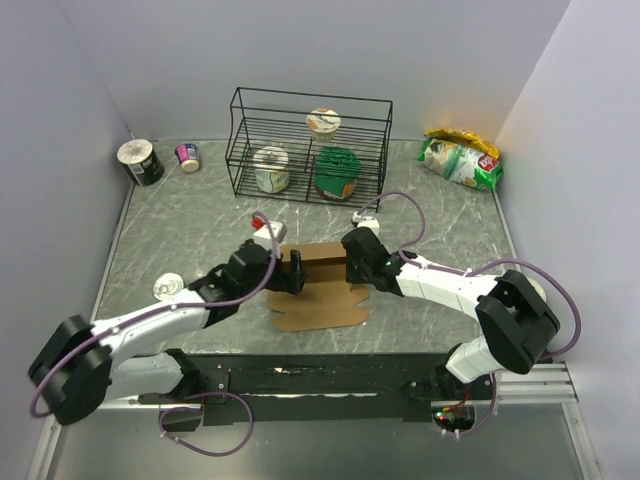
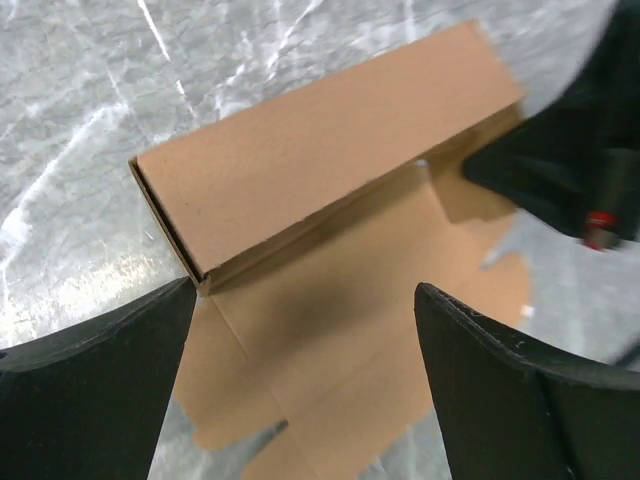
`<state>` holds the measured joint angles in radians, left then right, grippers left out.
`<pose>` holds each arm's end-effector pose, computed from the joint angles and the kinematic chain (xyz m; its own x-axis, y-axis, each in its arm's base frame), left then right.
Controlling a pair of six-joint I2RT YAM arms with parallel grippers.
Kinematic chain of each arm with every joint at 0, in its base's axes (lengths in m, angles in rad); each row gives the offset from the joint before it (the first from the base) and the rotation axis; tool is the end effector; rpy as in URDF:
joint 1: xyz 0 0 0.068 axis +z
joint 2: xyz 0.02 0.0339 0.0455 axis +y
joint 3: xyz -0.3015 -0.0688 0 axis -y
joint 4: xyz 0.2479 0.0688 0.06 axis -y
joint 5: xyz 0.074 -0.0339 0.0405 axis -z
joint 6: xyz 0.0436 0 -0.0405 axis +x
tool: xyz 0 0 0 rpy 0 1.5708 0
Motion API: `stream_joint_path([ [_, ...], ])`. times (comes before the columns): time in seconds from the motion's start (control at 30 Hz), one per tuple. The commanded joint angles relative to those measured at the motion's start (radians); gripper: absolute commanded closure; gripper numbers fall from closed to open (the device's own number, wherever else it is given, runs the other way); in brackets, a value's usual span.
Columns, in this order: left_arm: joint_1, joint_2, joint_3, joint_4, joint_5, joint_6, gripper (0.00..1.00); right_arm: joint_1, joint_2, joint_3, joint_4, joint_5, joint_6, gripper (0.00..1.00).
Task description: Fold the paper box
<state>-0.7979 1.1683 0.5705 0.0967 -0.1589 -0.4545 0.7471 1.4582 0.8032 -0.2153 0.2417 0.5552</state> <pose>0.1748 -0.1693 0.2447 -0.5692 -0.0373 -0.8214 0.4008 0.8597 -0.3167 0.2230 0.1923 0.2207 -0.7648 -0.0107 -0.6442 -0.1688 0.9683 0.1843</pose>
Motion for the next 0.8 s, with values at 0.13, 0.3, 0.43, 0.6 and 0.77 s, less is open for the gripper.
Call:
stream_joint_path([
  [0.13,0.204,-0.189,0.041,-0.12,0.295,-0.098,0.04,-0.009,-0.019,0.016,0.03,-0.013,-0.02,0.87],
  [0.3,0.353,-0.165,0.002,0.004,0.444,-0.179,0.02,-0.009,-0.021,0.008,0.042,-0.025,-0.017,0.87],
  [0.43,0.408,-0.098,-0.066,0.139,0.522,-0.24,0.1,-0.011,-0.022,0.005,0.048,-0.028,-0.015,0.87],
  [0.6,0.425,-0.05,-0.08,0.23,0.536,-0.269,0.18,-0.011,-0.032,-0.004,0.05,-0.028,-0.017,0.87],
  [0.77,0.437,0.007,-0.089,0.265,0.524,-0.265,0.3,-0.009,-0.033,-0.002,0.05,-0.032,-0.014,0.86],
])
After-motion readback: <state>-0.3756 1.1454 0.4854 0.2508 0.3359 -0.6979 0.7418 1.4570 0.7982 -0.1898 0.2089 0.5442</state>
